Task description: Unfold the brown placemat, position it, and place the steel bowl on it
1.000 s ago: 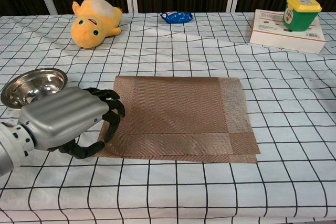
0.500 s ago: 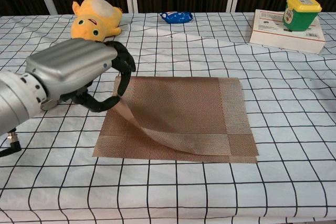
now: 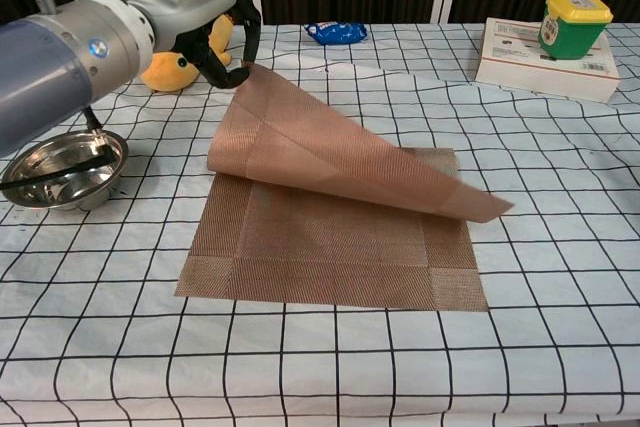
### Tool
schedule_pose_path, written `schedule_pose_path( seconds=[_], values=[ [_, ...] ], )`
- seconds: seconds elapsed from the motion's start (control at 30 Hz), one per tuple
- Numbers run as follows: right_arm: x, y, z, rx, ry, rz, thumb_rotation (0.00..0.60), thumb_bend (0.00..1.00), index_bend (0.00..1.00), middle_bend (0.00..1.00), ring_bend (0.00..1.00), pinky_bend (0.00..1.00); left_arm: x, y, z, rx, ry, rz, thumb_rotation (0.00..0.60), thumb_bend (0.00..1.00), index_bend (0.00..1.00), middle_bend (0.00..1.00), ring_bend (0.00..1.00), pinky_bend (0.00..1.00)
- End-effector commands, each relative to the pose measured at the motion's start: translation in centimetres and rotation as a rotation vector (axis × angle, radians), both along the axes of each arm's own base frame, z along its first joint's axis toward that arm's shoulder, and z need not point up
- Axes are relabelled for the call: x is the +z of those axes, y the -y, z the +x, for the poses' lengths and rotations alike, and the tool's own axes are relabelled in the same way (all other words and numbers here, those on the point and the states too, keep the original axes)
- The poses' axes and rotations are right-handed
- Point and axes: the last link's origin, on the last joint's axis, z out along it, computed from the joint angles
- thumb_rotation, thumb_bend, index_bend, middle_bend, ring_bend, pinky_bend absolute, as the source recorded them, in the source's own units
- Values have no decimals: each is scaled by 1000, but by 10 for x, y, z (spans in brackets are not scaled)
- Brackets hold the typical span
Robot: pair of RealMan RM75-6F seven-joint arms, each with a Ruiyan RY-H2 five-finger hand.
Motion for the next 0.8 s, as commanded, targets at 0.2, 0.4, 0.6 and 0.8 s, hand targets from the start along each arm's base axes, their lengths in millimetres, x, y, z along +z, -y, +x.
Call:
schedule_pose_path(
  seconds=[0.2, 0.4, 0.6, 0.8],
  values=[
    [1, 2, -1, -14, 13, -8, 600, 58, 0, 0, 0, 157, 0, -59, 12, 115, 46, 111, 600, 398, 579, 267, 91, 175],
    [1, 2, -1, -21, 15, -9, 600, 59, 0, 0, 0, 157, 2, -83, -3, 189, 10, 171, 600, 398, 576, 269, 91, 175],
    [1, 2, -1, -31, 16, -9, 600, 58, 0, 0, 0, 157, 4, -97, -25, 239, -43, 209, 600, 354, 510, 226, 89, 174],
    [0, 2, -1, -35, 11, -4, 600, 59, 0, 0, 0, 157, 9, -103, -45, 279, -98, 217, 600, 21, 91, 65, 18, 98]
  ],
)
